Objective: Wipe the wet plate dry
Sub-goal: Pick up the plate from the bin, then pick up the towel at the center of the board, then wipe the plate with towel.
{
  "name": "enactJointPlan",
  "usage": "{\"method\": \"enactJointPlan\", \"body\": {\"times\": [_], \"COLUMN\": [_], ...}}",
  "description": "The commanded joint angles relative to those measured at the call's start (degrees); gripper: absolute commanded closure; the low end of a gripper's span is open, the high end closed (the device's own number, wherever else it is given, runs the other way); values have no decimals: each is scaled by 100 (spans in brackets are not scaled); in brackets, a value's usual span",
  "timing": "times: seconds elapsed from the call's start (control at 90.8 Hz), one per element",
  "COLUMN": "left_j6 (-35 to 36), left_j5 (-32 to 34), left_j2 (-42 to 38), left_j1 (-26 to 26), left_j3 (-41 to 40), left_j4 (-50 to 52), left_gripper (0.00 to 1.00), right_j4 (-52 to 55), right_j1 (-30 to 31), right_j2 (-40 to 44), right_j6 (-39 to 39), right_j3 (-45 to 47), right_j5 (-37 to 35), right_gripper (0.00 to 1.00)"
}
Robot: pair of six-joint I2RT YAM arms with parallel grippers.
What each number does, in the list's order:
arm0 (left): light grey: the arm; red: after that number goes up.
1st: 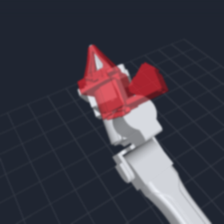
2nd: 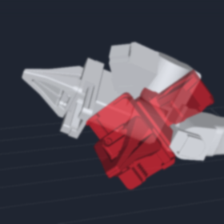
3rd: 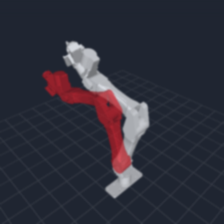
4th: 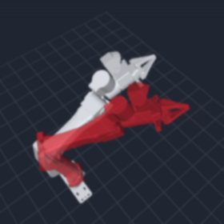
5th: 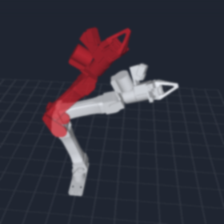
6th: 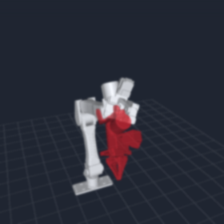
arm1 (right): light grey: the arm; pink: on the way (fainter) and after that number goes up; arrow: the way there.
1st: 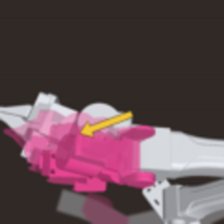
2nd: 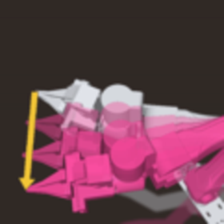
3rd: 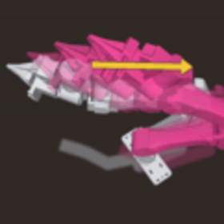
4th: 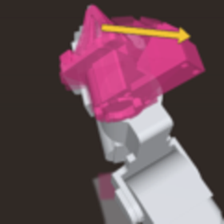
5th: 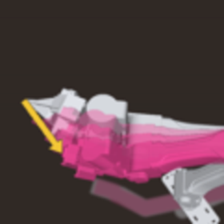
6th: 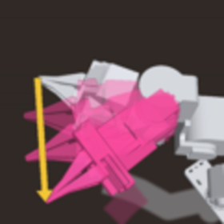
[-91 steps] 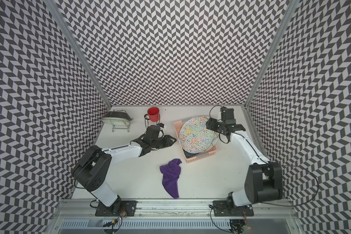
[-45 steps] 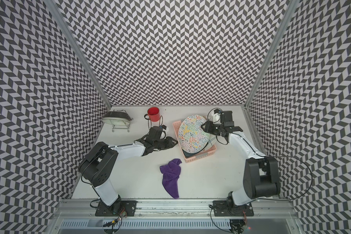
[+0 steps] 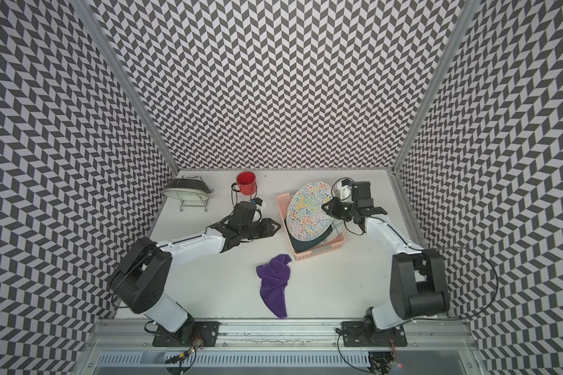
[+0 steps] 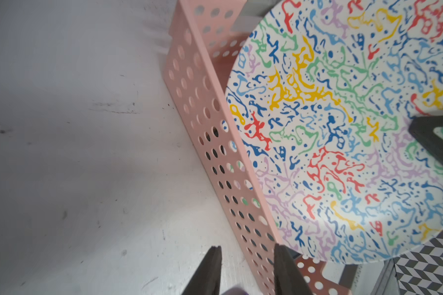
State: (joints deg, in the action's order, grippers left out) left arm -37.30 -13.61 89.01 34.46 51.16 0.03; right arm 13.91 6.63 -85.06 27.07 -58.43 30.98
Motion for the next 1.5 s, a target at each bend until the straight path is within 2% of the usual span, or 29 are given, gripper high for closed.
{"method": "enactJointPlan", "body": {"times": [0.0,0.143,0.275,0.397,0.507,0.595,0.694,0.76,0.837,0.848,0.903,1.013,1.102,1.168,1.256,1.366,1.487], "left_j6": [591,1061,508,336,416,351,181,21,-227,-266,-484,-671,-97,486,1028,1465,1458], "left_j5": [830,2429,3873,4125,4065,4108,4192,4225,4238,4250,4334,4396,4519,4354,3919,3734,3493], "left_j2": [-823,-1546,-1813,-1557,-799,-41,590,747,626,560,153,-1551,-2807,-3295,-3312,-2767,-2383], "left_j1": [345,1625,2731,3297,3580,3681,3692,3666,3568,3542,3332,2529,2048,1743,1379,1239,1213], "left_j3": [-116,-92,-506,-834,-803,-644,-503,-488,-465,-453,-348,-70,184,416,927,1456,1481], "left_j4": [725,1813,2523,2483,2313,2352,2409,2390,2470,2499,2753,3152,2793,2320,2164,2515,2615], "left_gripper": [62,61,60,54,45,45,56,72,99,100,100,100,100,100,100,100,100], "right_j4": [-580,-877,-808,-664,-567,-540,-496,-427,-346,-341,-341,-457,-673,-1057,-1860,-3033,-3754], "right_j1": [12,12,26,115,215,263,282,294,318,319,318,333,480,700,1168,1593,1982], "right_j2": [833,1591,1999,2206,2285,2394,2516,2596,2682,2693,2754,2801,2808,2822,2825,2749,2601], "right_j6": [144,495,748,816,822,870,929,951,941,941,947,1020,1151,1321,1768,2703,3134], "right_j3": [-264,-87,34,99,110,166,226,211,213,220,277,430,593,769,1107,1394,1412], "right_j5": [-357,-557,-588,-548,-523,-576,-585,-580,-604,-612,-643,-413,-75,224,432,606,467], "right_gripper": [99,100,100,100,100,100,100,100,100,100,100,100,100,100,100,100,100]}}
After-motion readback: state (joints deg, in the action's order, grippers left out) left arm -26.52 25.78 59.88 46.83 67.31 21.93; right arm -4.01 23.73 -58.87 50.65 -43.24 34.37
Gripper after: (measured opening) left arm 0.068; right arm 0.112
